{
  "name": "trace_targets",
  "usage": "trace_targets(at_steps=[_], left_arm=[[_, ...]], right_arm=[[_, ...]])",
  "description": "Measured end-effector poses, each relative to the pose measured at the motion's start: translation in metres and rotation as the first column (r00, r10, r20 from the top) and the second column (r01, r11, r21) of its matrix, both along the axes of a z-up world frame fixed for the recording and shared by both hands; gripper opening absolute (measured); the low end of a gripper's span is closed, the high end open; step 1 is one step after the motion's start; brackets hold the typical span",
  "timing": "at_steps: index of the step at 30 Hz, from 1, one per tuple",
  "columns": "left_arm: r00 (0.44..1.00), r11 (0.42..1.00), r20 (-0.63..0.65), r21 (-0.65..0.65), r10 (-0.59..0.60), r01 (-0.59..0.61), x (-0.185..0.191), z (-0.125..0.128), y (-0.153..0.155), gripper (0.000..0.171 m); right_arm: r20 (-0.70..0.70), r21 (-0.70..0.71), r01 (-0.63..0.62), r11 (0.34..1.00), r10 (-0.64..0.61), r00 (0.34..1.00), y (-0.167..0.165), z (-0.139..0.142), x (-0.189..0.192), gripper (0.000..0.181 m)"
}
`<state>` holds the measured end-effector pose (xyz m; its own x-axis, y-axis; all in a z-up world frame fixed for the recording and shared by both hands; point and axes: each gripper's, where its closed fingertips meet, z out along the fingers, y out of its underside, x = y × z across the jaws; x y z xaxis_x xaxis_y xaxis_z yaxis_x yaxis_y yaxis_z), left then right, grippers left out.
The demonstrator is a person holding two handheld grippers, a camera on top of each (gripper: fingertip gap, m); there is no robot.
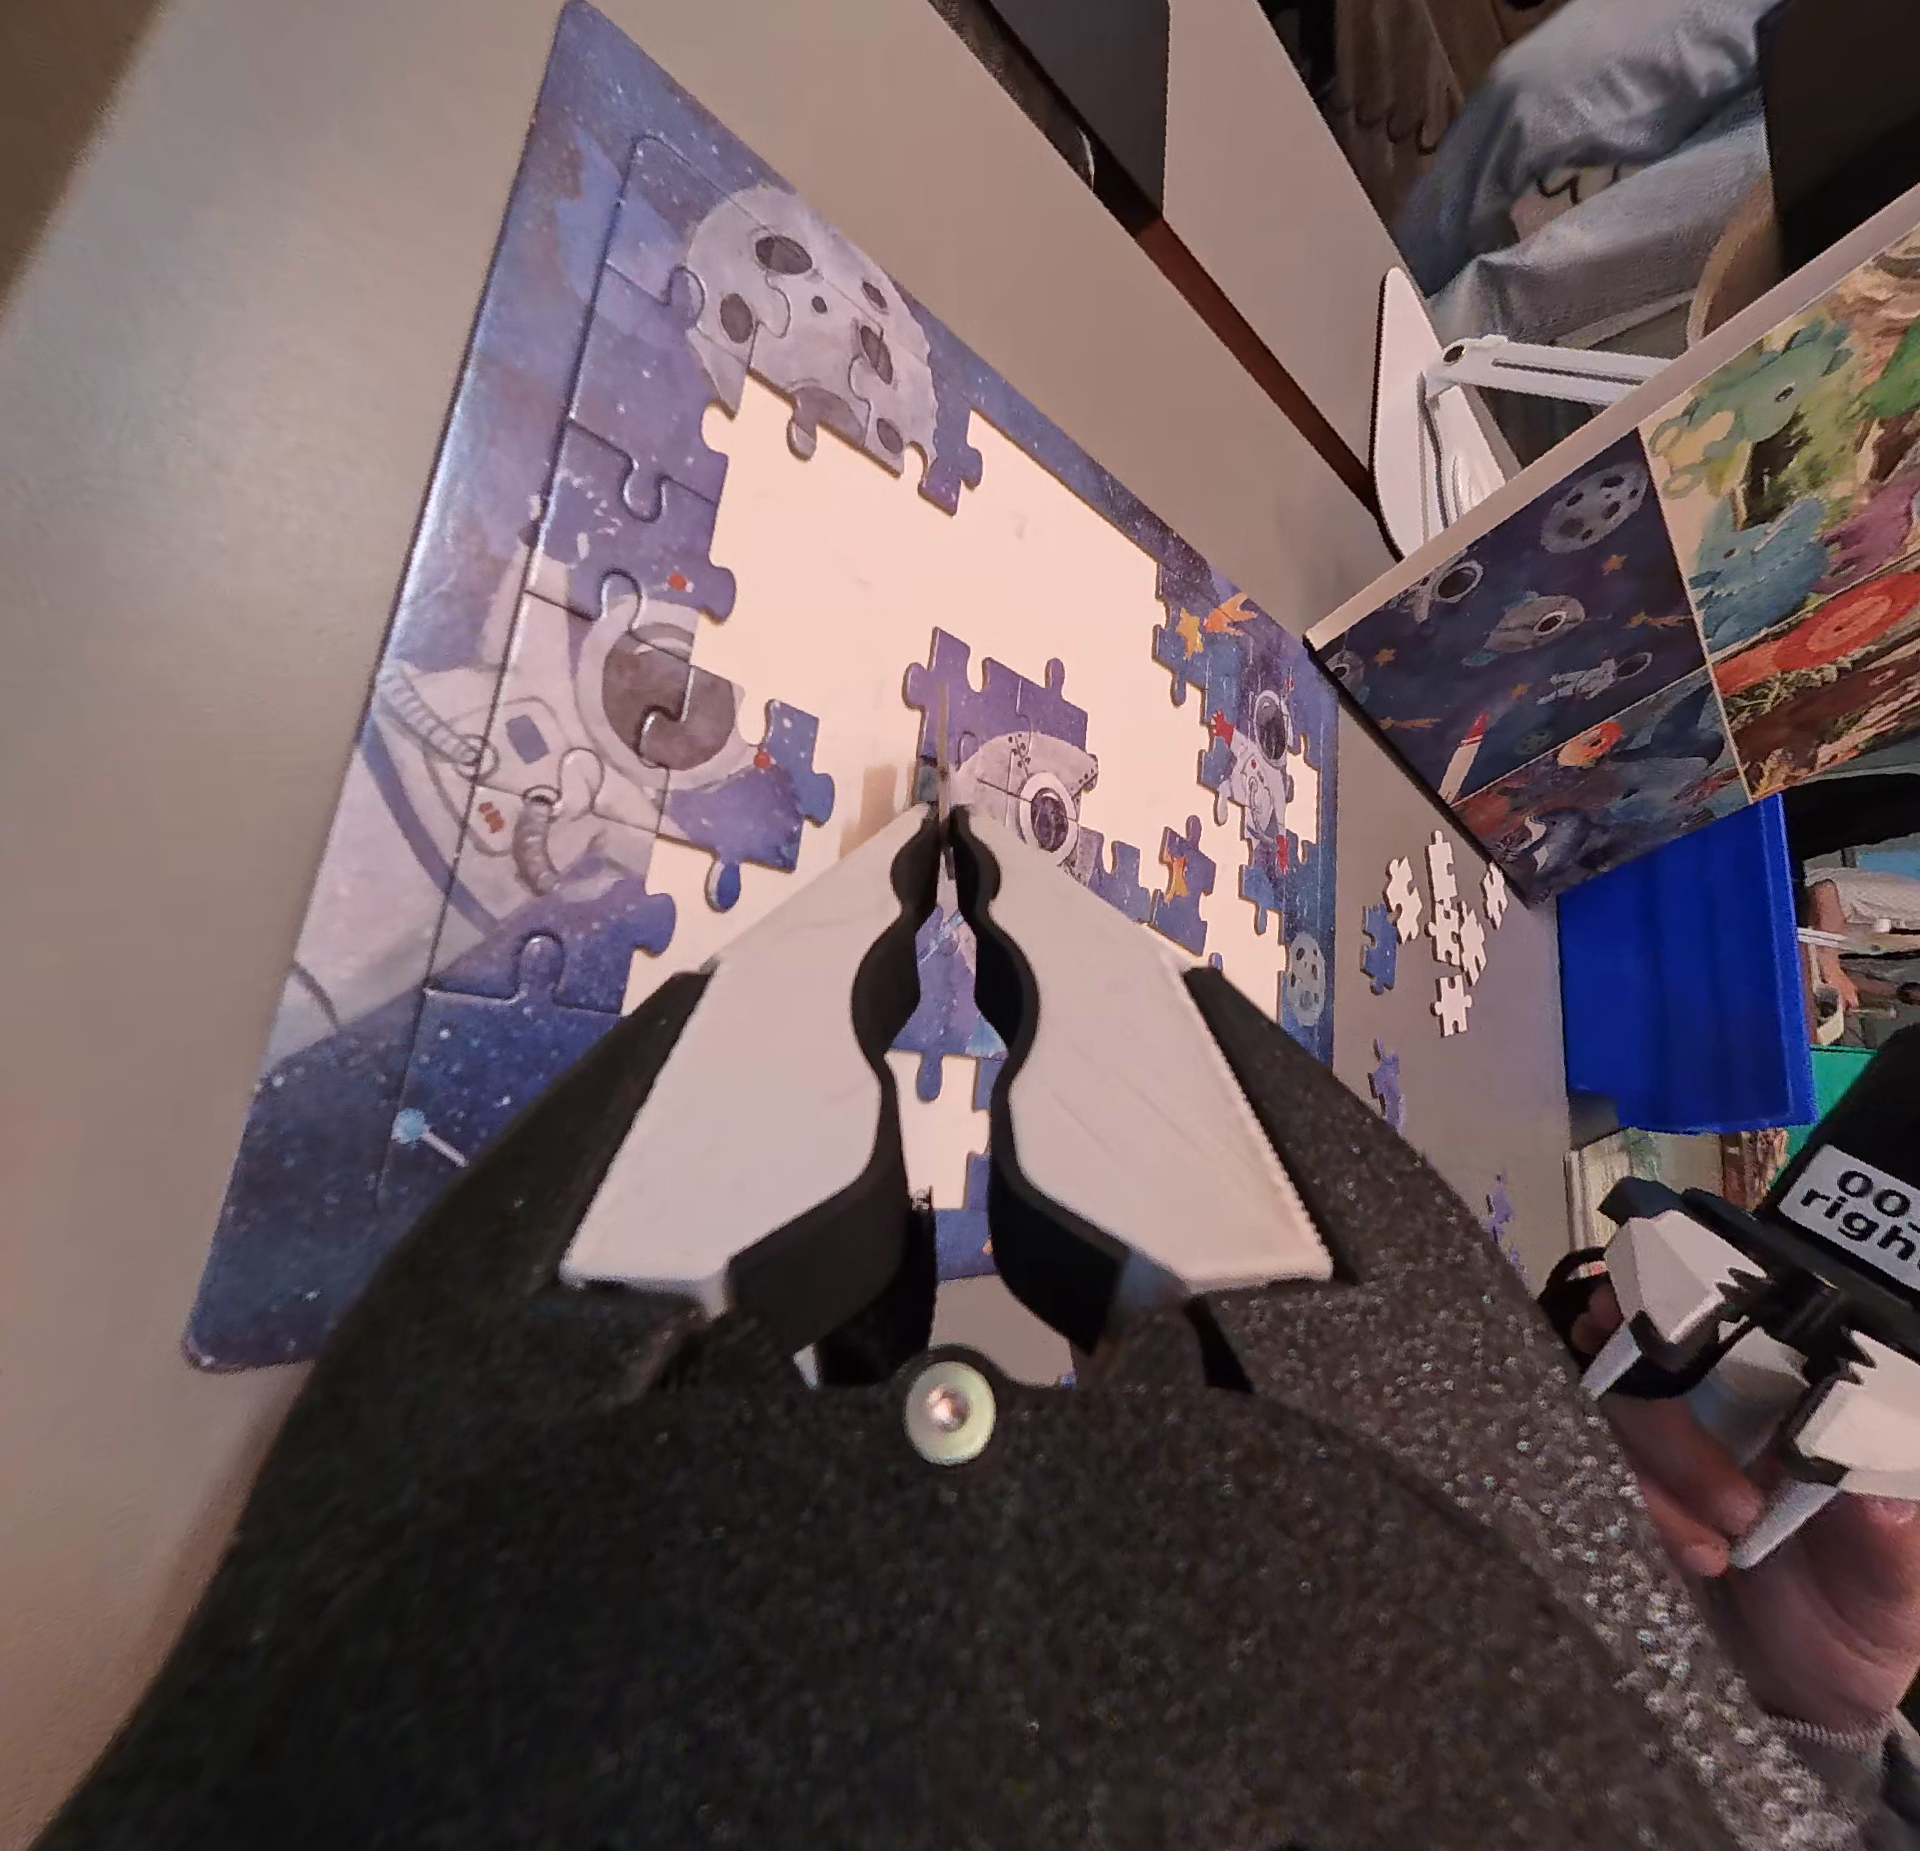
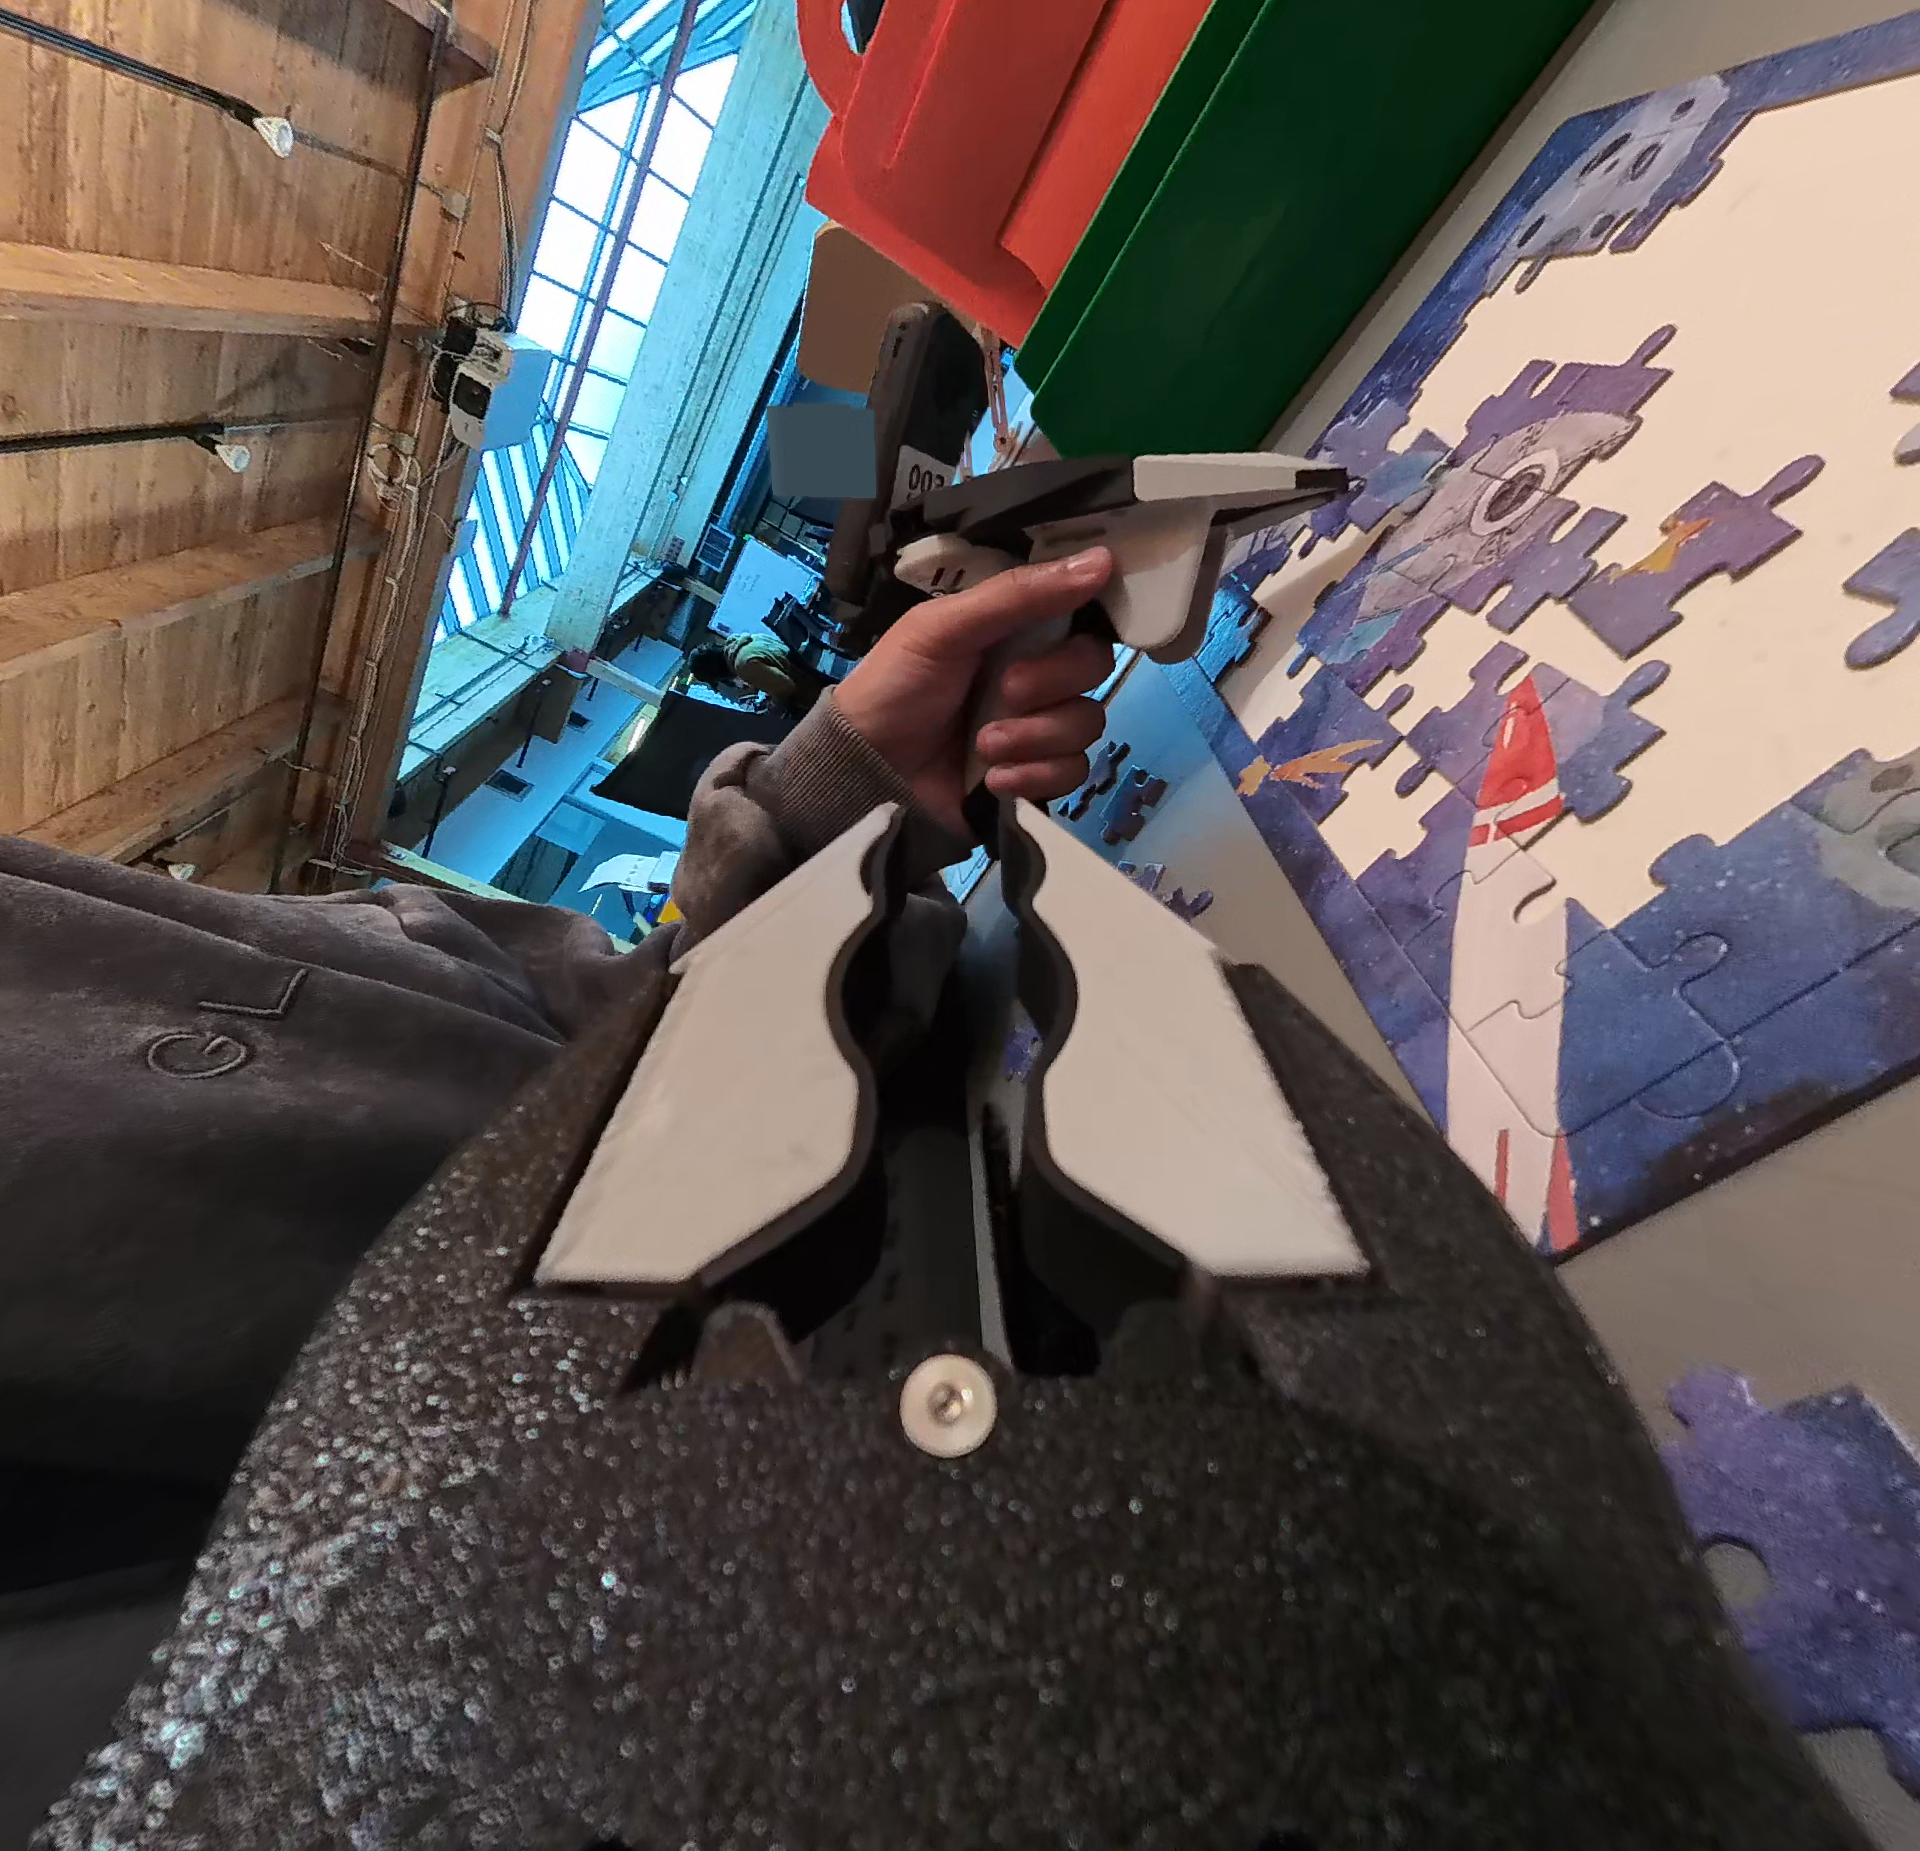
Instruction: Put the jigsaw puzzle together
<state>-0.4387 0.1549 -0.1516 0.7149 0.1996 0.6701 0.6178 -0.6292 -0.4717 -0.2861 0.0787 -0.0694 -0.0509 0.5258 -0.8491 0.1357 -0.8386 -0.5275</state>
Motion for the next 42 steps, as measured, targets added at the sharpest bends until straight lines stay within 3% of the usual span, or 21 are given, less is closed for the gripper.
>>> trace_targets(at_steps=[15, 19, 24, 29, 32, 35, 39, 42], left_arm=[[0.999, 1.0, -0.039, -0.018, -0.009, 0.008, -0.004, -0.006, -0.004, 0.002], [0.997, 0.999, -0.077, -0.04, -0.016, 0.012, -0.004, -0.009, -0.005, 0.017], [0.985, 0.998, -0.171, -0.064, -0.008, -0.003, -0.012, -0.008, -0.012, 0.023], [0.91, 0.999, -0.413, -0.05, -0.038, 0.02, -0.029, 0.005, -0.011, 0.021], [0.838, 0.982, -0.512, -0.088, -0.19, 0.169, -0.013, 0.005, -0.001, 0.0], [0.782, 0.958, -0.553, -0.178, -0.287, 0.226, -0.006, -0.007, 0.002, 0.0], [0.765, 0.971, -0.599, -0.177, -0.237, 0.161, -0.022, -0.006, 0.002, 0.0], [0.781, 0.971, -0.577, -0.139, -0.238, 0.192, -0.022, -0.002, 0.002, 0.0]], right_arm=[[0.011, -0.007, -0.013, 1.0, 0.013, 1.0, -0.003, -0.002, -0.001, 0.019], [0.014, -0.01, -0.019, 1.0, 0.019, 1.0, -0.004, -0.003, -0.002, 0.019], [0.013, -0.013, -0.023, 1.0, 0.023, 1.0, -0.005, -0.003, -0.002, 0.019], [0.011, -0.019, -0.022, 1.0, 0.023, 1.0, -0.004, -0.003, -0.002, 0.02], [0.012, -0.019, -0.029, 0.999, 0.029, 0.999, -0.006, -0.004, -0.003, 0.02], [0.026, -0.01, -0.028, 1.0, 0.029, 0.999, -0.006, -0.006, -0.003, 0.02], [0.031, -0.009, -0.017, 1.0, 0.017, 0.999, -0.003, -0.007, -0.002, 0.02], [0.042, -0.013, -0.017, 1.0, 0.018, 0.999, -0.003, -0.011, -0.003, 0.019]])
